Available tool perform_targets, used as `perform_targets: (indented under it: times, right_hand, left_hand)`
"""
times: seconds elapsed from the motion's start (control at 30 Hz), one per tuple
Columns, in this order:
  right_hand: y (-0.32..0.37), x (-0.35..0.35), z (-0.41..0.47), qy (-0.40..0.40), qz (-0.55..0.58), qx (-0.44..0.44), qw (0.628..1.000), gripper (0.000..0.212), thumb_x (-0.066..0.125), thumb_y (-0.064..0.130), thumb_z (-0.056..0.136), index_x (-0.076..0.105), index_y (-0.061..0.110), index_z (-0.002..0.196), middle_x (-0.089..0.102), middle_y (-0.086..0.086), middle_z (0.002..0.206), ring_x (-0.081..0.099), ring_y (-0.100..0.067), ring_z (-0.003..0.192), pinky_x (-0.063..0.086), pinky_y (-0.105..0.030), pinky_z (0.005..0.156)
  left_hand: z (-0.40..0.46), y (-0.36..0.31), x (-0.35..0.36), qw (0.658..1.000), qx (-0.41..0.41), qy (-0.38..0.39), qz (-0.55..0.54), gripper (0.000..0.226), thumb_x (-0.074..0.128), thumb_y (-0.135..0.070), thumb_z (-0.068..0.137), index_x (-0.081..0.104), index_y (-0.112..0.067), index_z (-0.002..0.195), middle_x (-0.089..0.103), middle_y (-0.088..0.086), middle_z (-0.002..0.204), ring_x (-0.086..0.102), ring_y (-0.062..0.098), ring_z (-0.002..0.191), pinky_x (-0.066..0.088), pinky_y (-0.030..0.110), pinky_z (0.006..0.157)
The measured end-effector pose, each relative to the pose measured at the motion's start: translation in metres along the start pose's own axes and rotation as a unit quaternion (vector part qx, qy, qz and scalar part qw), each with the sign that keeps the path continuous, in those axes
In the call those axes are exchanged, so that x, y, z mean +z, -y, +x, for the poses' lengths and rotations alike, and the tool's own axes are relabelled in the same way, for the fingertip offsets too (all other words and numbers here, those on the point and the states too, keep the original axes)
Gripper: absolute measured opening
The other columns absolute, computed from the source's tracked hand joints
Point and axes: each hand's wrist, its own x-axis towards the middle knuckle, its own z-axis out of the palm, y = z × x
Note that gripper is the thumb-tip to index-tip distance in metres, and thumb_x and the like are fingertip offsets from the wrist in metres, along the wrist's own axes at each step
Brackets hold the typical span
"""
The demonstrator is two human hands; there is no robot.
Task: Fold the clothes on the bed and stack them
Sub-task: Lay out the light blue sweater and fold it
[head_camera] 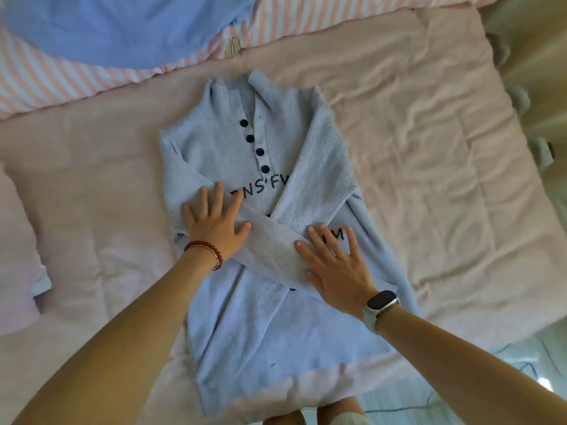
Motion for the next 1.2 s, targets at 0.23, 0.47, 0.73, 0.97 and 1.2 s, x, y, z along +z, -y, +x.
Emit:
perform_targets:
  times: [0.23, 0.47, 0.73, 0.97, 1.2]
  right_hand:
    - [-0.028, -0.042, 0.081, -0.175, 0.078, -0.025, 0.981, 0.03, 0.044, 0.027, 0.087, 0.066, 0.013, 0.072, 0.064, -0.003, 0.072, 0.059, -0.026, 0.068, 0.041, -0.036, 0.069]
    - [-0.103, -0.066, 0.213, -0.011, 0.076, 0.082, 0.994, 0.055, 0.029, 0.032, 0.099, 0.013, 0.014, 0.148, 0.004, -0.006, 0.157, 0.004, -0.024, 0.144, 0.008, -0.052, 0.112]
    - [-0.103, -0.087, 0.264, -0.015, 0.224, 0.149, 0.963, 0.025, 0.044, 0.031, 0.094, 0.056, 0.009, 0.098, 0.054, -0.009, 0.092, 0.054, -0.031, 0.093, 0.032, -0.03, 0.07]
    - [-0.085, -0.098, 0.166, -0.215, 0.252, -0.013, 0.943, 0.023, 0.053, 0.02, 0.092, 0.054, -0.003, 0.094, 0.055, -0.011, 0.073, 0.051, -0.026, 0.061, 0.03, -0.027, 0.059]
    - [-0.08, -0.059, 0.031, -0.159, 0.139, -0.163, 0.964, 0.028, 0.037, 0.022, 0.094, 0.058, 0.006, 0.104, 0.064, -0.013, 0.077, 0.06, -0.031, 0.06, 0.035, -0.028, 0.066]
  left_hand:
    - [0.031, 0.039, -0.047, 0.982, -0.073, -0.169, -0.047, 0.064, 0.06, -0.032, 0.084, 0.036, -0.02, 0.142, 0.021, 0.014, 0.151, 0.018, 0.034, 0.137, 0.014, 0.053, 0.106]
    - [0.105, 0.082, -0.075, 0.969, -0.15, -0.067, -0.185, 0.071, 0.051, -0.041, 0.09, 0.016, -0.019, 0.147, 0.017, 0.008, 0.154, 0.014, 0.032, 0.14, 0.018, 0.046, 0.112]
    - [0.116, 0.073, -0.097, 0.937, -0.107, -0.167, -0.286, 0.031, 0.048, -0.026, 0.094, 0.046, -0.007, 0.07, 0.048, 0.011, 0.066, 0.045, 0.028, 0.073, 0.022, 0.028, 0.058]
    - [0.022, 0.051, -0.086, 0.914, 0.016, -0.298, -0.273, 0.033, 0.038, -0.021, 0.093, 0.055, 0.004, 0.105, 0.059, 0.022, 0.093, 0.057, 0.035, 0.083, 0.036, 0.031, 0.068]
    - [-0.094, 0.033, -0.034, 0.964, 0.109, -0.183, -0.161, 0.028, 0.062, 0.005, 0.071, 0.066, 0.001, 0.099, 0.065, 0.017, 0.079, 0.062, 0.035, 0.071, 0.051, 0.037, 0.061]
